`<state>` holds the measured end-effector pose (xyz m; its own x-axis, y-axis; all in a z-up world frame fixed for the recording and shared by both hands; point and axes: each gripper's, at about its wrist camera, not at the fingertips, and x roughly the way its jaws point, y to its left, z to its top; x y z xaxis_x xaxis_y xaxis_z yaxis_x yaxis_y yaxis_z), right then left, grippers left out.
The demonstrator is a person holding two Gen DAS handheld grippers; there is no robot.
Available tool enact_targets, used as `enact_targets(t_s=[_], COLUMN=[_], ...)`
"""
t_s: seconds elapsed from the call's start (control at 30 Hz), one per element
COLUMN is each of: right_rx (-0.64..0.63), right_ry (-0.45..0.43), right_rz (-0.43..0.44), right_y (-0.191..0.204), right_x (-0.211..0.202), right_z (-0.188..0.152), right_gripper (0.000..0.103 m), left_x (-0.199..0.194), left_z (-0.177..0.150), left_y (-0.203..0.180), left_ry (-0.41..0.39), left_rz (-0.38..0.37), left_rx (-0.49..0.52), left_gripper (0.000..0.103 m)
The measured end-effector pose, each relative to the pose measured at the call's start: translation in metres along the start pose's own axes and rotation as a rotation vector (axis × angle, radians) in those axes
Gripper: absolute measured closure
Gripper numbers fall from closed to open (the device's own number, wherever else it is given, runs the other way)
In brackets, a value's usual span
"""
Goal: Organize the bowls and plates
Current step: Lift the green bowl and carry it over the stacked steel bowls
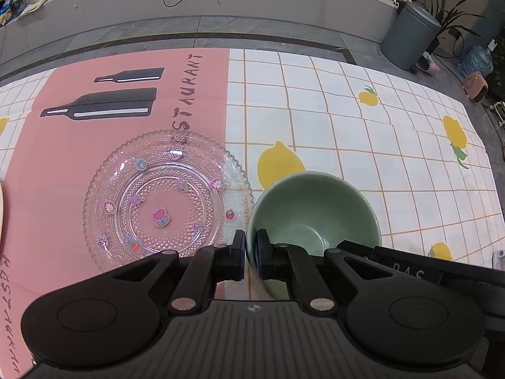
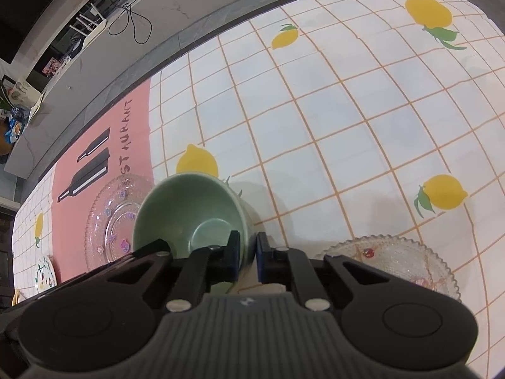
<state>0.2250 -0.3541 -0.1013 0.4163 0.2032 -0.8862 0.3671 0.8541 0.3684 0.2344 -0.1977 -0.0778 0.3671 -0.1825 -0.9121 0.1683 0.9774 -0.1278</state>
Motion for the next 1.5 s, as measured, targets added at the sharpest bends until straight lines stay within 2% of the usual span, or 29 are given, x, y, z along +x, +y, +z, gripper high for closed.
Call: enact_targets(t_s=[0.43,0.9,1.13,1.33,1.5], right_rx=[0.017,0.019,-0.033,-0.132,-0.215], right_ry=[-0.028,-0.061,-0.096,-0.12,-0.078], right_rz=[0.03,0.06,0.079,0.106,0.145], right_y=[0.006,0.021,0.057,0.103,0.141], right_x=[-0.022,-0.066,-0.105,-0.14,-0.145], right_z=[-0.014,-0.083,-0.117,-0.148,-0.18], right_gripper=[0.096,0.096,0.096,0.096,0.096], left_x=[-0.031,-0.09,-0.144,-0.195,-0.22], left_z=[-0.007,-0.057,-0.075,-0.094,-0.118], left_y=[0.004,0.027,0.055,0.096,0.141], left_ry=[-0.04,-0.054,-0.106,-0.161,-0.164], left_rz=[0.017,0.029,0.032,0.042,0.072], left_rx=[-0.005,-0.014,-0.035,-0.098,-0.171], left_gripper=[0.097,0.097,0.097,0.097,0.097])
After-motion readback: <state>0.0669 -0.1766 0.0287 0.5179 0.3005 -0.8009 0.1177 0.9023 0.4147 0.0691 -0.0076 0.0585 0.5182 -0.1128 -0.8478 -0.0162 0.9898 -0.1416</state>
